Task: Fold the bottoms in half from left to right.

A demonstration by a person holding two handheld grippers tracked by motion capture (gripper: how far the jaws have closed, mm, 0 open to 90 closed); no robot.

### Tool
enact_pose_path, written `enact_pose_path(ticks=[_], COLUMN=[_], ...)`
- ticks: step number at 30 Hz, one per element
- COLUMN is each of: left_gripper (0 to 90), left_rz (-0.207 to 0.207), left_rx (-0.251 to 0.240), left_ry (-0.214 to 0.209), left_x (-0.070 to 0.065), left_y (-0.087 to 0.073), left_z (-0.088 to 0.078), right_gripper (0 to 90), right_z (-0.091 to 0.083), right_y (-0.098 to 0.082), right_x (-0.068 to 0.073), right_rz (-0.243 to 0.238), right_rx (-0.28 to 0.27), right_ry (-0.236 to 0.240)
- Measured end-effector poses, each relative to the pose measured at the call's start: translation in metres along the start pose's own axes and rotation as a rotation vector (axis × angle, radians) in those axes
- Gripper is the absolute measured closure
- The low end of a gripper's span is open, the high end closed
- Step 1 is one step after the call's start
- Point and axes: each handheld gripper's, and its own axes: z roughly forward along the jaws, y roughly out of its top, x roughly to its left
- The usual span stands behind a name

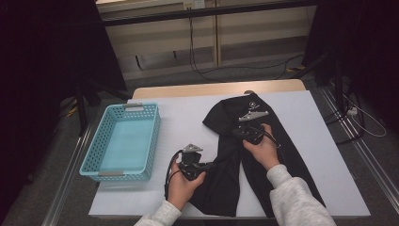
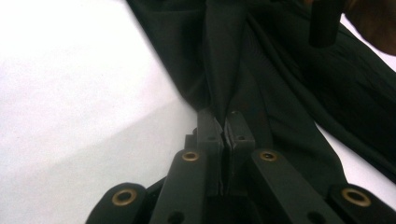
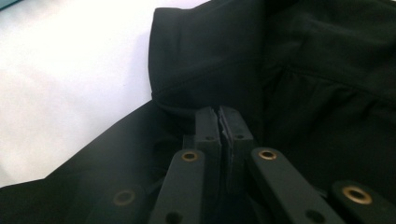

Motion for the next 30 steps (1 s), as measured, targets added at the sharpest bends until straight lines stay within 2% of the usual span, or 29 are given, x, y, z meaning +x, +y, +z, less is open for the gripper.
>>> enact_pose_path(ticks=[5, 7, 11, 13, 15, 18, 20, 21, 22, 23, 24, 25, 26, 28, 29, 30], left_gripper=[87.3, 87.5, 87.6, 87.6, 87.2, 75.1, 58.1, 51.3, 46.8, 43.9, 39.9, 37.0, 36.6, 32.0, 30.3, 30.0], left_rz=[-0.009, -0.010, 0.008, 0.027, 0.051, 0.106, 0.120, 0.122, 0.117, 0.119, 0.120, 0.110, 0.101, 0.102, 0.092, 0.087], left_rx=[-0.008, -0.015, -0.049, -0.073, -0.110, -0.154, -0.167, -0.159, -0.150, -0.147, -0.137, -0.126, -0.128, -0.098, -0.092, -0.080], left_ry=[-0.013, -0.024, -0.075, -0.117, -0.205, -0.230, -0.202, -0.182, -0.161, -0.135, -0.100, -0.090, -0.077, -0.022, -0.016, 0.000], left_x=[0.000, -0.002, -0.015, -0.027, -0.044, -0.060, -0.059, -0.055, -0.048, -0.043, -0.035, -0.027, -0.022, -0.007, -0.003, 0.004], left_y=[0.002, 0.004, 0.018, 0.030, 0.043, 0.056, 0.059, 0.060, 0.059, 0.058, 0.056, 0.054, 0.052, 0.046, 0.045, 0.042], left_z=[-0.002, -0.002, -0.003, -0.002, -0.001, -0.003, -0.005, -0.007, -0.008, -0.009, -0.011, -0.012, -0.013, -0.014, -0.014, -0.014], right_gripper=[87.7, 87.8, 88.0, 88.2, 88.3, 88.4, 86.1, 79.6, 70.4, 66.0, 63.6, 60.6, 57.4, 51.6, 47.8, 46.3], right_z=[0.000, -0.005, -0.019, -0.028, -0.037, -0.055, -0.070, -0.073, -0.074, -0.074, -0.073, -0.071, -0.069, -0.066, -0.063, -0.063], right_y=[0.007, 0.014, 0.031, 0.042, 0.051, 0.058, 0.055, 0.053, 0.050, 0.047, 0.045, 0.041, 0.038, 0.031, 0.024, 0.020], right_x=[0.004, 0.002, -0.007, -0.014, -0.024, -0.050, -0.078, -0.086, -0.094, -0.097, -0.096, -0.092, -0.087, -0.078, -0.072, -0.068], right_rz=[0.005, 0.019, 0.049, 0.054, 0.074, 0.109, 0.192, 0.218, 0.235, 0.228, 0.219, 0.198, 0.168, 0.103, 0.094, 0.088], right_rx=[-0.024, -0.055, -0.102, -0.123, -0.142, -0.174, -0.216, -0.221, -0.204, -0.180, -0.173, -0.154, -0.126, -0.080, -0.047, -0.029], right_ry=[0.015, 0.025, 0.023, -0.002, -0.035, -0.123, -0.225, -0.243, -0.251, -0.258, -0.244, -0.206, -0.200, -0.198, -0.167, -0.159])
